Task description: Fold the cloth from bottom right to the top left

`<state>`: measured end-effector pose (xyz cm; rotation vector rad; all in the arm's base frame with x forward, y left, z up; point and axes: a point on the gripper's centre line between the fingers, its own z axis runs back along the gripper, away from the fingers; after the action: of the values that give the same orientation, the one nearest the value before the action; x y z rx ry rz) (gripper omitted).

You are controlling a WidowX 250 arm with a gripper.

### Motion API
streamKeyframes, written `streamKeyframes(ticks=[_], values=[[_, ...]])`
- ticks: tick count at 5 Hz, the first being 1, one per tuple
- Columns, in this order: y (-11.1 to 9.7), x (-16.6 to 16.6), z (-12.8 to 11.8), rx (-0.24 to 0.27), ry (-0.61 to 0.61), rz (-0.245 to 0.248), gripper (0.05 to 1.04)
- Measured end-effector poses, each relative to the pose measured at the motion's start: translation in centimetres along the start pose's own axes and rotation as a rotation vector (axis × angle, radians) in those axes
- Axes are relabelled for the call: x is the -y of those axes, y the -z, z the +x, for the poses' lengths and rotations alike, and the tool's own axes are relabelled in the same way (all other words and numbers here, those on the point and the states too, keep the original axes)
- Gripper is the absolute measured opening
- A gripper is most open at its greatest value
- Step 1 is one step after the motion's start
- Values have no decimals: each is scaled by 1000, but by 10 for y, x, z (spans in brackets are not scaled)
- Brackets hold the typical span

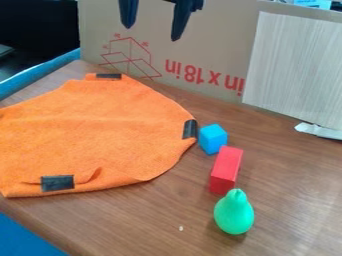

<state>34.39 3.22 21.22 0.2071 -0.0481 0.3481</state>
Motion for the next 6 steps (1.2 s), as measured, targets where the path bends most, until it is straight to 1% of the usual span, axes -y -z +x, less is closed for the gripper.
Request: streamKeyframes(ticks=[1,2,3,4,5,6], values=[[12,4,0,-36,16,6,1000],[25,2,-3,-78,133,-52,1000],[38,-5,-10,-131,277,-111,1000],[42,-23,-28,-76,435,-170,1000],[54,-40,-54,21,632,-211,1000],[67,-64,-82,116,795,-231,1000]])
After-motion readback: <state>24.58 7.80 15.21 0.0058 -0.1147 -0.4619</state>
